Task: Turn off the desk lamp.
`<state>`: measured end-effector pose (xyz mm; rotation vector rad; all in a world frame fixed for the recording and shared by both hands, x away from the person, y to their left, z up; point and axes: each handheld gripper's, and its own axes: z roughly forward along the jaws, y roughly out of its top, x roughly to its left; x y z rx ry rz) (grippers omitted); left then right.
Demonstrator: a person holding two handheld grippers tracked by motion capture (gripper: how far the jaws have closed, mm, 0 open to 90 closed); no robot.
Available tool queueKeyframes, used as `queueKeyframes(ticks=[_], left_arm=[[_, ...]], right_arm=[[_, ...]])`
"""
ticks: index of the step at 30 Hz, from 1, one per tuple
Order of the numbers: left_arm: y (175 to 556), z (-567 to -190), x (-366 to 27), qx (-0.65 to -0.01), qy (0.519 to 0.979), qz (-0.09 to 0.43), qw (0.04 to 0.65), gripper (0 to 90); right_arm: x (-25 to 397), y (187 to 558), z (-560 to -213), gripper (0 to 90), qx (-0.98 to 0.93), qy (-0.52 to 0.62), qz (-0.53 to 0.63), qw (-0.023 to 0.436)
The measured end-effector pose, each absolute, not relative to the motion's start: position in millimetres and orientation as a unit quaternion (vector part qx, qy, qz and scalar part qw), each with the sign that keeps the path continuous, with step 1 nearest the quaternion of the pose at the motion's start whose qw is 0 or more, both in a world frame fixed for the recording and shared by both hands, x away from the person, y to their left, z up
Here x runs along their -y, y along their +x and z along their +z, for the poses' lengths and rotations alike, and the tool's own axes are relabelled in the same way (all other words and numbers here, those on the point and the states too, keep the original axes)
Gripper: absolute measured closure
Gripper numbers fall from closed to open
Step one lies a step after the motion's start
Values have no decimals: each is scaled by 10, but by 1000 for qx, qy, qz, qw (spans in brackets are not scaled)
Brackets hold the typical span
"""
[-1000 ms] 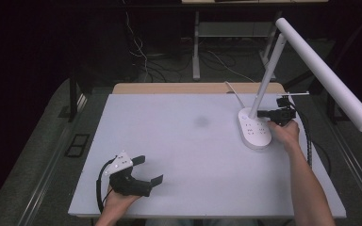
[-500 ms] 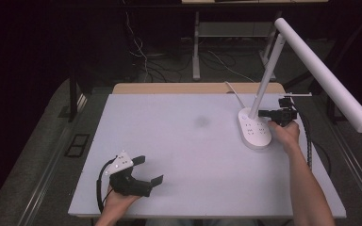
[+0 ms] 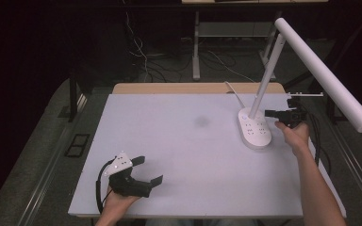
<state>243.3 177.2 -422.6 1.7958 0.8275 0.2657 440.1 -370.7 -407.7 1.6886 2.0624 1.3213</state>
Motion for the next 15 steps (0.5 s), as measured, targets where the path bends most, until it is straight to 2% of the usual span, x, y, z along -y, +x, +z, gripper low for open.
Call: queueKeyframes(ticks=[7, 12, 14, 15], left_arm=[[2428, -4221, -1785, -349, 753, 112, 547, 0], [2426, -4226, -1779, -350, 753, 111, 545, 0], [2424, -4229, -1778, -351, 753, 111, 545, 0], [2424, -4233, -1777, -351, 753, 111, 545, 0]], right_arm=[[3675, 4256, -3949, 865, -699, 557, 439, 90], [3658, 4152, -3892, 801, -698, 566, 429, 90], [3621, 4072, -3835, 731, -699, 562, 434, 89], [3621, 4072, -3835, 731, -699, 562, 434, 89]])
